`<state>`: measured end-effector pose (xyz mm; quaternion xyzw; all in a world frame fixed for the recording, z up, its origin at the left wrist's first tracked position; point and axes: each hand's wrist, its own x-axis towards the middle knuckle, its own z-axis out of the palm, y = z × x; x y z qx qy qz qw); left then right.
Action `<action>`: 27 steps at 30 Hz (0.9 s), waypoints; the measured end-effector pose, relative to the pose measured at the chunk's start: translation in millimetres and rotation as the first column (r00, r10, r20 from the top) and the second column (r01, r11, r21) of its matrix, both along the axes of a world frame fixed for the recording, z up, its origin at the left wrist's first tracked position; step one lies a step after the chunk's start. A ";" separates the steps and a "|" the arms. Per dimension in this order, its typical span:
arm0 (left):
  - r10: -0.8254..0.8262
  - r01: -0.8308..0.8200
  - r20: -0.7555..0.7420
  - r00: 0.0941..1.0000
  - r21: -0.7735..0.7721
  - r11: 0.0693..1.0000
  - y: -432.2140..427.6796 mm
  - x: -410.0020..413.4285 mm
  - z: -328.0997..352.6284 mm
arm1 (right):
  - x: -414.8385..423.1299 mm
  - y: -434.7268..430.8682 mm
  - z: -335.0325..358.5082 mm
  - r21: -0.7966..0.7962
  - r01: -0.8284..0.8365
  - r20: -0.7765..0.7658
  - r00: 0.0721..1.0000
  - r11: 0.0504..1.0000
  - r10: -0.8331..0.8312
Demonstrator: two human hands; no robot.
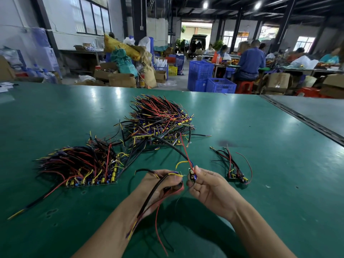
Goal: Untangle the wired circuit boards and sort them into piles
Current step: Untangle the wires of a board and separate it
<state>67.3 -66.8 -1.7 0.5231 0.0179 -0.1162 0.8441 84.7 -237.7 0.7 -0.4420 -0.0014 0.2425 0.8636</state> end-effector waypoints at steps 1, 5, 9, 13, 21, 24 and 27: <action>-0.001 0.001 0.003 1.000 -0.001 1.000 -0.3 -0.4 0.5 | 0.2 -0.6 0.7 0.015 0.008 -0.005 1.000 1.000 -0.008; -0.016 0.016 0.024 1.000 -0.001 1.000 -2.0 0.6 -0.1 | 2.4 -3.8 1.8 0.025 0.035 0.000 0.999 0.999 -0.035; -0.055 0.054 0.038 0.998 0.029 0.998 0.2 2.3 -4.6 | 3.9 -2.9 2.3 0.077 0.080 -0.001 0.997 0.994 -0.080; -0.058 0.055 0.026 0.998 0.085 0.995 -5.5 3.2 -9.1 | 4.5 -1.9 2.1 0.089 0.107 0.017 0.994 0.990 -0.109; -0.160 0.151 0.068 0.985 0.126 0.980 -7.0 5.5 -17.1 | 6.4 1.1 -2.0 0.080 0.134 0.035 0.990 0.988 -0.137; -0.161 0.157 0.031 0.986 0.105 0.982 -7.5 5.5 -15.3 | 7.7 0.6 -2.8 0.082 0.152 0.044 0.987 0.985 -0.156; -0.132 0.131 0.003 0.991 0.143 0.981 -5.6 6.8 -14.5 | 9.2 -1.6 -1.2 0.083 0.172 0.027 0.984 0.982 -0.175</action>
